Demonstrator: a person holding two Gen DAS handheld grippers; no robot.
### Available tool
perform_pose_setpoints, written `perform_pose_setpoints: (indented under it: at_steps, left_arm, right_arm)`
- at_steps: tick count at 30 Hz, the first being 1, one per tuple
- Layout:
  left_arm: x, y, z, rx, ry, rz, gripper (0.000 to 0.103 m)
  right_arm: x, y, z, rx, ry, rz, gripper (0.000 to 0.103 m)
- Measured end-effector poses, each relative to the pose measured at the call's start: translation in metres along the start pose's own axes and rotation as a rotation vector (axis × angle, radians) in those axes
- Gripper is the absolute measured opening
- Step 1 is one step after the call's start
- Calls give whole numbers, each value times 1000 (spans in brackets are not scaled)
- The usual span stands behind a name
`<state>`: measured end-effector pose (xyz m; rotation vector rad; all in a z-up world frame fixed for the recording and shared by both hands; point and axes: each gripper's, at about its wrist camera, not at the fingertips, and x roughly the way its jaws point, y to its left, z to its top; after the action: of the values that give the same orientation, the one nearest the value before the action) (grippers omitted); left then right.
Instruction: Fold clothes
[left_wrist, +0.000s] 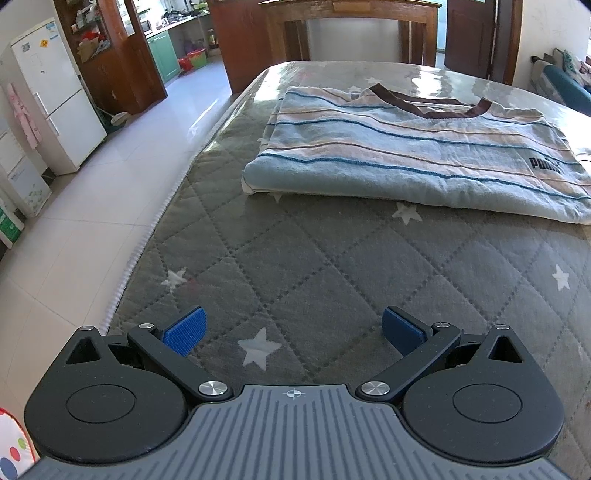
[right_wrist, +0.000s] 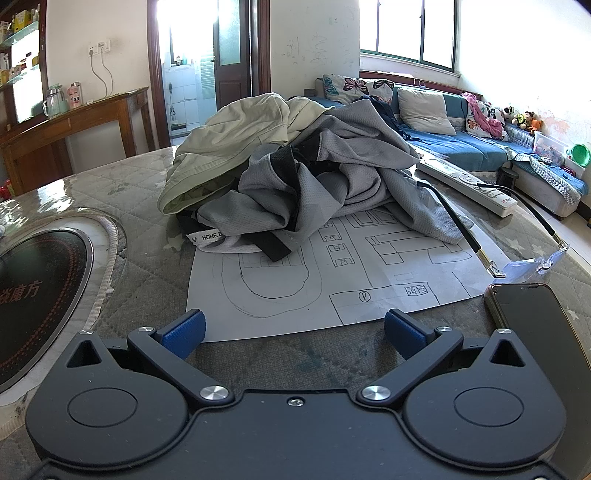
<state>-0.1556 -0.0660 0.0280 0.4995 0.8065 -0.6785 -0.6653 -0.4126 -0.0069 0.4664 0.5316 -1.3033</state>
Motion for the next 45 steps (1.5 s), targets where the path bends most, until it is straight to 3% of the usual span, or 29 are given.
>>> perform_pose_setpoints:
  at_steps: [45]
  left_arm:
    - [2, 0, 1, -8, 9, 2, 103]
  right_arm:
    - [0, 0, 0, 0, 0, 0, 103]
